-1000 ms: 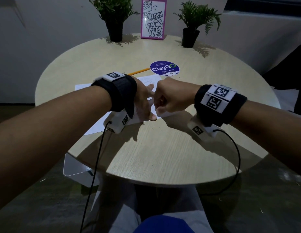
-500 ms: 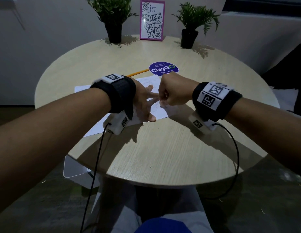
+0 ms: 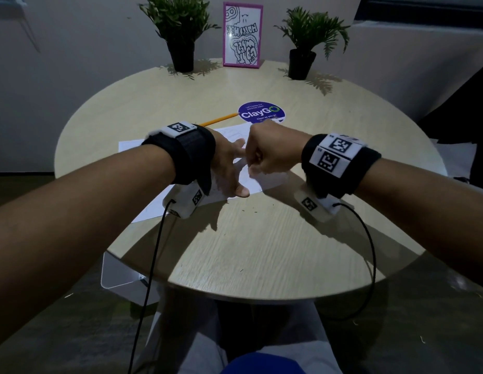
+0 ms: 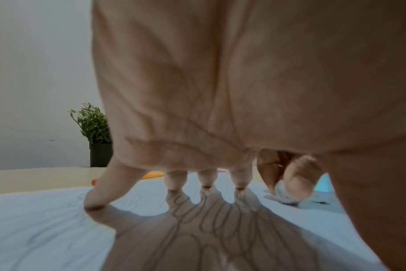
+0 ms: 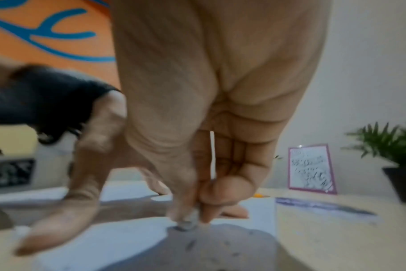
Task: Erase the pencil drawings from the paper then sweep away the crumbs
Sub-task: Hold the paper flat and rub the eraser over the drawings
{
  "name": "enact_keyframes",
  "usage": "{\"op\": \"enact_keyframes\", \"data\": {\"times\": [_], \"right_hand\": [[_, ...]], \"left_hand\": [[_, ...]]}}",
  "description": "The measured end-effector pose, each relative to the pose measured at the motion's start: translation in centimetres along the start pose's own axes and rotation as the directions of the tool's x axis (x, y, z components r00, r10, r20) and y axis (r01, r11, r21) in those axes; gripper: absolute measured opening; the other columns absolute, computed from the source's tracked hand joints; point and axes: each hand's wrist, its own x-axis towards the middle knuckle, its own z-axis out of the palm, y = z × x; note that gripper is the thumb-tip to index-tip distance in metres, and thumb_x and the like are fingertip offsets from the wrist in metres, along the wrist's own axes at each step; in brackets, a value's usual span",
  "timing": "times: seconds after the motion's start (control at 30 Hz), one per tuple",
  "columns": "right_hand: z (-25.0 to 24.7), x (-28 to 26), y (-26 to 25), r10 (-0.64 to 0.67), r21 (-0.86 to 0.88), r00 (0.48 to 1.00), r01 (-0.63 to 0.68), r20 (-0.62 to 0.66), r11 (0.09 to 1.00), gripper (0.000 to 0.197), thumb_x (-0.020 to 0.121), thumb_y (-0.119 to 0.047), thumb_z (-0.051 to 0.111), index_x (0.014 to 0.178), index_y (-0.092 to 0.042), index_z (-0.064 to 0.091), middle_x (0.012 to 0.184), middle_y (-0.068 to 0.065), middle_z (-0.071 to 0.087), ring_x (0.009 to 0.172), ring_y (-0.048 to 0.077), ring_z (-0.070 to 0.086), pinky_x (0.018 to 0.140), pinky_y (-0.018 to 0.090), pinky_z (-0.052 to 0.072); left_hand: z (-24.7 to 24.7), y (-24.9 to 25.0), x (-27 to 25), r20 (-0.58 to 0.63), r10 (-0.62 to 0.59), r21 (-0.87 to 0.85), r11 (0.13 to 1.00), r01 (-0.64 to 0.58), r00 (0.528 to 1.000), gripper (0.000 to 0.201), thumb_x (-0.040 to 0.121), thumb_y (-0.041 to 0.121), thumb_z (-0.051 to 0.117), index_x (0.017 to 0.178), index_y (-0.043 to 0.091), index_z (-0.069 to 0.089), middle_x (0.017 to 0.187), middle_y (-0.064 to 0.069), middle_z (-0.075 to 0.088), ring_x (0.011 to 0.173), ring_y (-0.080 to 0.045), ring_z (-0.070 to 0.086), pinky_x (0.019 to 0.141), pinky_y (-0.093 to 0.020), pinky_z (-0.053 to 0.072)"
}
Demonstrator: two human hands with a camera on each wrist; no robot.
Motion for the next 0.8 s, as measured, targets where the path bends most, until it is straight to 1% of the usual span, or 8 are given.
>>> {"op": "enact_keyframes", "data": {"times": [0.1,0.2,0.33,0.4,0.47,0.63,0.73,0.8], "right_hand": [[0.2,0.3,0.3,0.001,0.000,1.000,-0.001,-0.011,1.000,0.013,0.082,-0.023,0.079,0.089,-0.012,0.081,0.070,-0.002,0.066,0.062,0.004,0.046,0.062,0.023,0.039],[0.2,0.0,-0.4,-0.049,0.018,0.998,0.049,0.043,0.999,0.010,0.082,-0.022,0.078,0.086,-0.014,0.081,0.068,-0.005,0.064,0.059,0.002,0.050,0.056,0.020,0.038],[0.1,0.5,0.5,0.041,-0.018,0.999,-0.041,-0.012,0.999,0.015,0.083,-0.023,0.079,0.092,-0.011,0.081,0.069,0.000,0.063,0.064,0.011,0.051,0.060,0.024,0.039],[0.1,0.4,0.0,-0.004,-0.010,1.000,0.004,0.017,1.000,0.011,0.081,-0.021,0.080,0.089,-0.013,0.081,0.068,-0.004,0.062,0.069,0.015,0.058,0.061,0.023,0.040],[0.0,0.0,-0.8,-0.063,0.010,0.995,0.062,0.076,0.998,0.007,0.082,-0.022,0.079,0.087,-0.017,0.080,0.067,-0.008,0.062,0.065,0.007,0.057,0.057,0.019,0.038],[-0.2,0.7,0.2,0.032,-0.040,0.999,-0.032,-0.010,0.999,0.016,0.084,-0.024,0.078,0.093,-0.011,0.080,0.066,-0.010,0.049,0.069,0.018,0.047,0.064,0.024,0.037],[0.1,0.3,-0.7,-0.061,-0.005,0.996,0.061,0.058,0.998,0.008,0.082,-0.021,0.077,0.086,-0.015,0.080,0.064,-0.011,0.055,0.063,0.006,0.053,0.055,0.019,0.035],[-0.2,0.3,-0.9,-0.069,0.013,0.994,0.069,0.083,0.998,0.009,0.082,-0.023,0.077,0.086,-0.016,0.080,0.062,-0.012,0.057,0.059,0.002,0.050,0.053,0.017,0.033]], "left_hand": [[0.1,-0.1,0.0,-0.011,0.000,-0.024,1.000,-0.001,1.000,0.095,0.083,0.070,0.060,0.155,0.047,0.002,0.166,0.001,0.007,0.148,-0.030,0.023,0.116,-0.045,0.024],[0.0,-0.3,0.1,0.006,-0.004,-0.035,0.999,0.004,1.000,0.095,0.080,0.071,0.063,0.155,0.045,0.009,0.164,-0.001,0.015,0.144,-0.031,0.030,0.115,-0.047,0.030],[0.1,-0.1,0.0,-0.029,0.008,-0.044,0.999,-0.010,1.000,0.093,0.085,0.068,0.059,0.154,0.048,0.001,0.167,-0.003,0.001,0.150,-0.030,0.020,0.117,-0.044,0.022],[0.1,-0.5,0.3,0.002,-0.008,-0.061,0.998,0.008,1.000,0.095,0.079,0.071,0.063,0.154,0.047,0.010,0.164,-0.003,0.017,0.145,-0.031,0.029,0.116,-0.046,0.028],[0.1,-0.7,0.5,0.029,-0.013,-0.072,0.997,0.015,0.999,0.094,0.074,0.073,0.067,0.152,0.044,0.021,0.156,-0.003,0.036,0.138,-0.031,0.040,0.112,-0.046,0.035],[0.4,-0.4,0.4,-0.047,-0.004,-0.039,0.999,0.002,0.999,0.093,0.084,0.070,0.057,0.155,0.047,0.002,0.166,-0.003,0.007,0.148,-0.031,0.022,0.116,-0.046,0.023],[0.3,-0.7,0.7,0.013,-0.022,-0.059,0.998,0.023,1.000,0.095,0.075,0.076,0.064,0.152,0.044,0.020,0.156,-0.004,0.036,0.137,-0.031,0.041,0.112,-0.047,0.035],[0.3,-0.8,0.9,0.022,-0.025,-0.057,0.998,0.026,0.999,0.097,0.072,0.077,0.065,0.151,0.044,0.021,0.153,-0.003,0.040,0.134,-0.031,0.043,0.111,-0.047,0.037]]}}
